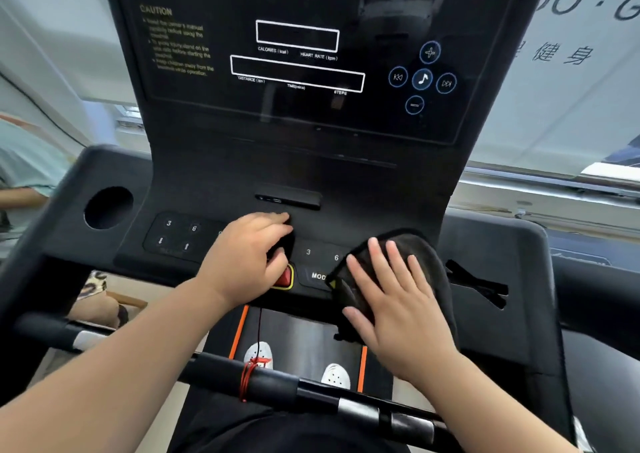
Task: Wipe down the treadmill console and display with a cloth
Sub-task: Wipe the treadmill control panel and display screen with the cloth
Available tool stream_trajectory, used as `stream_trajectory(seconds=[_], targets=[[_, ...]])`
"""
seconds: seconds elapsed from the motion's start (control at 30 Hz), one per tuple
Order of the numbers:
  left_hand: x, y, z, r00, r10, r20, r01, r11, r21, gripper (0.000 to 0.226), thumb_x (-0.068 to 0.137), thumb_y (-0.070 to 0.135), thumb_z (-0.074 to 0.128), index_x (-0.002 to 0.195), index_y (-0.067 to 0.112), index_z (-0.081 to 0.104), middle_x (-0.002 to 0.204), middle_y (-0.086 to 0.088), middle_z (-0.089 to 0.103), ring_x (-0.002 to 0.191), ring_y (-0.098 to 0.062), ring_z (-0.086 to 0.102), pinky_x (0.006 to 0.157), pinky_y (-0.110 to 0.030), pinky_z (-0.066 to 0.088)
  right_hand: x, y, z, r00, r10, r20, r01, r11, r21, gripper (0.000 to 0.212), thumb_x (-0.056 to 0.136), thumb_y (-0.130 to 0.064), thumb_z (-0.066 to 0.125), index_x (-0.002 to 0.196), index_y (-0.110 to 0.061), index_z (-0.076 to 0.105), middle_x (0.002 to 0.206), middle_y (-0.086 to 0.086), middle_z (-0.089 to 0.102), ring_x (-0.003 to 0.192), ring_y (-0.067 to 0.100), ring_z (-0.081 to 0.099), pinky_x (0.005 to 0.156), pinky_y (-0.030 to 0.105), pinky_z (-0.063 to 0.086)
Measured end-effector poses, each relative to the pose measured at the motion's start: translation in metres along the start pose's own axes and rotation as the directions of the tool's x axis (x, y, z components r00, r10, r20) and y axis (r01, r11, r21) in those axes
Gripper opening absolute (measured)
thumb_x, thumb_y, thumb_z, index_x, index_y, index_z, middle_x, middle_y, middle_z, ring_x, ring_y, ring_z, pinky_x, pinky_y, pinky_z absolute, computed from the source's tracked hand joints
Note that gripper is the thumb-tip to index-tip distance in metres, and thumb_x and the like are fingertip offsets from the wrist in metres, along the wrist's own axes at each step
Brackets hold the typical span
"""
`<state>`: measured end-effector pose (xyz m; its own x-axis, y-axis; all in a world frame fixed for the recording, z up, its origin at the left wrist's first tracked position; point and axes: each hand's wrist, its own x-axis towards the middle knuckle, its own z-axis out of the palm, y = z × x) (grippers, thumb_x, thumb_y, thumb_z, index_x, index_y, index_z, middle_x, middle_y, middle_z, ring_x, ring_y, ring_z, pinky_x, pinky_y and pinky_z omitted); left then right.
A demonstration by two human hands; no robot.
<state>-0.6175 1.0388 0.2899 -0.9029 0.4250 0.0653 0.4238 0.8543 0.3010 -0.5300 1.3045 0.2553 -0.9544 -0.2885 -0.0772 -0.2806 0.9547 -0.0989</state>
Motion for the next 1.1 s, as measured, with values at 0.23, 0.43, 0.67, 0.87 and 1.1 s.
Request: stream_trajectory(seconds=[0.23, 0.43, 0.67, 0.87, 1.1], targets=[[-0.032, -0.022, -0.001, 0.995, -0.066, -0.075, 0.067, 0.998, 0.018, 0.039, 0.083, 0.028, 0.055, 0.107, 0.004, 0.076, 0.121, -0.014, 0.072, 0.11, -0.033, 0.067, 0.106, -0.033, 0.04, 0.039, -0.006, -0.008, 0.965, 0.26, 0.017, -0.26, 0.965, -0.021, 0.094, 0.093, -0.081, 0.018, 0.164, -0.02, 0.014, 0.17, 0.024, -0.003, 0.156, 0.045, -0.004, 0.126, 0.062, 0.006], [-0.052, -0.057, -0.01, 0.974, -0.169, -0.154, 0.177, 0.983, 0.039, 0.047, 0.084, 0.037, 0.055, 0.12, 0.009, 0.068, 0.134, -0.013, 0.06, 0.117, -0.035, 0.056, 0.104, -0.047, 0.043, 0.079, -0.069, -0.006, 0.998, 0.058, 0.029, -0.059, 0.998, 0.023, 0.085, 0.095, -0.075, 0.021, 0.163, -0.024, 0.02, 0.172, 0.016, -0.002, 0.158, 0.037, -0.007, 0.127, 0.057, 0.002], [-0.042, -0.12, -0.025, 0.961, -0.215, -0.172, 0.229, 0.971, 0.063, 0.057, 0.087, 0.047, 0.05, 0.124, 0.006, 0.065, 0.134, -0.015, 0.06, 0.116, -0.04, 0.055, 0.103, -0.051, 0.042, 0.024, -0.05, 0.0, 0.985, 0.163, 0.053, -0.163, 0.987, -0.015, 0.085, 0.096, -0.078, 0.015, 0.164, -0.029, 0.016, 0.173, 0.008, -0.001, 0.159, 0.031, -0.004, 0.127, 0.051, 0.007], [-0.035, -0.165, -0.033, 0.982, -0.083, -0.168, 0.094, 0.994, 0.058, 0.059, 0.089, 0.049, 0.05, 0.125, 0.005, 0.065, 0.133, -0.015, 0.061, 0.117, -0.039, 0.056, 0.104, -0.05, 0.04, 0.049, -0.058, -0.014, 0.814, 0.576, 0.076, -0.58, 0.813, 0.046, 0.113, 0.078, -0.093, -0.006, 0.165, -0.021, 0.001, 0.17, 0.018, -0.014, 0.157, 0.036, -0.013, 0.128, 0.052, -0.001], [-0.032, -0.205, -0.043, 0.987, 0.003, -0.161, 0.002, 1.0, 0.031, 0.059, 0.09, 0.048, 0.048, 0.126, 0.004, 0.064, 0.134, -0.015, 0.06, 0.116, -0.04, 0.055, 0.103, -0.051, 0.039, 0.103, -0.171, -0.02, 0.905, 0.375, 0.2, -0.393, 0.918, 0.058, 0.12, 0.069, -0.095, -0.017, 0.164, -0.022, -0.008, 0.168, 0.015, -0.025, 0.155, 0.038, -0.023, 0.124, 0.055, -0.01]])
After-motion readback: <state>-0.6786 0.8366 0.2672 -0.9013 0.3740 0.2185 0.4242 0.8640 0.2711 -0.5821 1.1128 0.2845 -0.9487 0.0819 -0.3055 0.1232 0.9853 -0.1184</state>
